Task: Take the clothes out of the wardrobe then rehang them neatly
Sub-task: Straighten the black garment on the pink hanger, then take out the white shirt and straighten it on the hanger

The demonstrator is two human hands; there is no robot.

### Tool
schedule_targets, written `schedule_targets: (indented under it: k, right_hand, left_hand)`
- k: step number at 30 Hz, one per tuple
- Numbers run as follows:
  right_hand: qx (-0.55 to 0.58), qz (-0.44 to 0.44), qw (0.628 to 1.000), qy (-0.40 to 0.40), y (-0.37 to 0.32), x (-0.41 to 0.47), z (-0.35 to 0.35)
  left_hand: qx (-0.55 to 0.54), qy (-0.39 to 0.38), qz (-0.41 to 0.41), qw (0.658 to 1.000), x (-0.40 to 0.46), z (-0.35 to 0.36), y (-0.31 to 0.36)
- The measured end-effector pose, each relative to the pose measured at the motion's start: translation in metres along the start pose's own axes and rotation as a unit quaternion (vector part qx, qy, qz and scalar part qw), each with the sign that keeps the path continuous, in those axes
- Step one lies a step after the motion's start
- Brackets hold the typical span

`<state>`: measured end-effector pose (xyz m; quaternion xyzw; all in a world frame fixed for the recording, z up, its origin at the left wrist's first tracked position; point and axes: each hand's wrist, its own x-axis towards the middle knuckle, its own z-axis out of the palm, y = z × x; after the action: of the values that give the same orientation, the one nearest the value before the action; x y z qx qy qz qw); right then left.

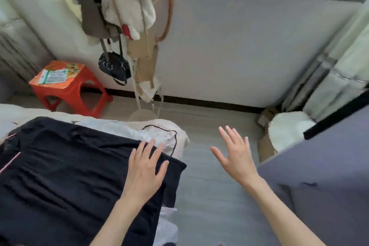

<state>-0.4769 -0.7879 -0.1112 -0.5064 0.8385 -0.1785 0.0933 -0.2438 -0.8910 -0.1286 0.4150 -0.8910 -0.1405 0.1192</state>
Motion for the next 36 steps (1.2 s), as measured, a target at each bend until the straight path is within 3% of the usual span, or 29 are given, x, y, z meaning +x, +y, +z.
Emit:
schedule_targets:
  k: [7, 14, 25, 36]
  right_hand:
    - [0.021, 0.158, 0.982, 0.102, 0.149, -0.091, -0.093]
    - [0.011, 0.326, 0.92, 0.22, 0.274, -0.2, -0.16]
    - [-0.045, 0.512, 0.795, 0.321, 0.357, -0.352, -0.205]
    - [-0.115, 0.605, 0.679, 0.4, 0.431, -0.443, -0.291]
  left_hand:
    - [-0.058, 0.004, 0.18, 0.982, 0.055, 0.042, 0.172]
    - [-0.108, -0.05, 0.334, 0.935, 0.041, 0.115, 0.354]
    - [-0.131, -0.154, 0.529, 0.824, 0.001, 0.176, 0.55]
    - [-0.2, -0.195, 0.662, 0.695, -0.021, 0.208, 0.746]
